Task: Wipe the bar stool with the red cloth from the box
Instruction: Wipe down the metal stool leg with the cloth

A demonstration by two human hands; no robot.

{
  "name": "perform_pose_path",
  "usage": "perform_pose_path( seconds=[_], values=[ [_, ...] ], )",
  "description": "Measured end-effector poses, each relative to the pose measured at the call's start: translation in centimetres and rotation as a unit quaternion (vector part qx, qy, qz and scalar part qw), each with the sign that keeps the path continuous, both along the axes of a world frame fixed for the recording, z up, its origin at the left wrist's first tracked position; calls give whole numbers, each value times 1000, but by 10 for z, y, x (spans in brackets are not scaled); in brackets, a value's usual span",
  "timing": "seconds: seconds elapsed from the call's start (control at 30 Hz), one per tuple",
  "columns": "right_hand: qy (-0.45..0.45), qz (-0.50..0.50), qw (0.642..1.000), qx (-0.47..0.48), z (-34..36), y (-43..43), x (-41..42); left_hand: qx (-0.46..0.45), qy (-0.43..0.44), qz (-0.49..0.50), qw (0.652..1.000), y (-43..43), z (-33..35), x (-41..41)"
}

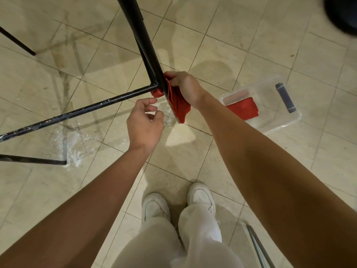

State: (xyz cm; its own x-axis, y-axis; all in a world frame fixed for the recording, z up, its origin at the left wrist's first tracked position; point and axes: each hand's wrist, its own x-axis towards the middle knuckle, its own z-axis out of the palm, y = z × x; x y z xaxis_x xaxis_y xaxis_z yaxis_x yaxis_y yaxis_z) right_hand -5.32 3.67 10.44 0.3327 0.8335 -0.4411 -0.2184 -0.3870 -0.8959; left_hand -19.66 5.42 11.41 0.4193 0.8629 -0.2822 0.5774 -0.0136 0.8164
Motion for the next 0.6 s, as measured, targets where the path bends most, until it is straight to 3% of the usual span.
perform_pose_path(
  seconds=[0.3, 0.37, 0.5, 0.6],
  values=[
    [-12, -13, 1000, -5, -1, -7, -1, -12, 13, 12, 1000, 13, -5, 6],
    [-36, -53, 998, -26, -7, -7, -11, -29, 12, 5, 1000, 12, -4, 6],
    [3, -201, 979, -43, -18, -26, -39, -107, 3, -70, 992, 3, -5, 11],
    [97, -256, 960, -54, -25, -47, -60, -163, -12, -85, 983, -6, -12, 11]
  ],
)
